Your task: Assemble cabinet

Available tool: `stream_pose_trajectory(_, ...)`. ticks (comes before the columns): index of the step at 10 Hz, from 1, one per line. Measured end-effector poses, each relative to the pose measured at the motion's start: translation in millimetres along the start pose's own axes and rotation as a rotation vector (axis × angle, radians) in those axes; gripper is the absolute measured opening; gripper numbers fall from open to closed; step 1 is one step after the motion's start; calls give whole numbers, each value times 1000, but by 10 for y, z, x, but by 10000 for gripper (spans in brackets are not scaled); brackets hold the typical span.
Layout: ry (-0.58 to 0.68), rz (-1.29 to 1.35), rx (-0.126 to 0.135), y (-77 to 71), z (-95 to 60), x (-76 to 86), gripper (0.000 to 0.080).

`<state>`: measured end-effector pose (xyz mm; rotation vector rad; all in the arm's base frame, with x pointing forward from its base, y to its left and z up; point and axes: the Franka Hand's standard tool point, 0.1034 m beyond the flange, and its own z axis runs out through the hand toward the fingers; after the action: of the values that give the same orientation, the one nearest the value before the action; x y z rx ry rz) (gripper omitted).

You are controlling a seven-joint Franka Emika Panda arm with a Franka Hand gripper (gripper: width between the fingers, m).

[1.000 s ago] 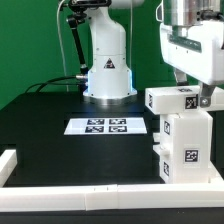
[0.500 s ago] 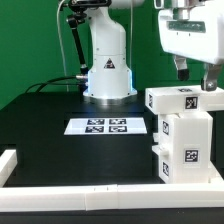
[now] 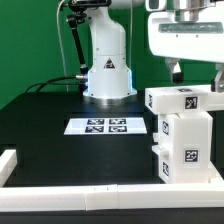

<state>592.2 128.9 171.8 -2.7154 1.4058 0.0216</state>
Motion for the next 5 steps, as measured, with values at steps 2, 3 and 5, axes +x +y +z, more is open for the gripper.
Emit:
stream_pose_trajectory(2, -5, -252, -2, -2, -5, -11, 797)
stream_pose_trajectory(3, -16, -308, -14, 2, -20, -23, 797)
stream_pose_trajectory(5, -15, -459, -11, -1, -12, -17, 797)
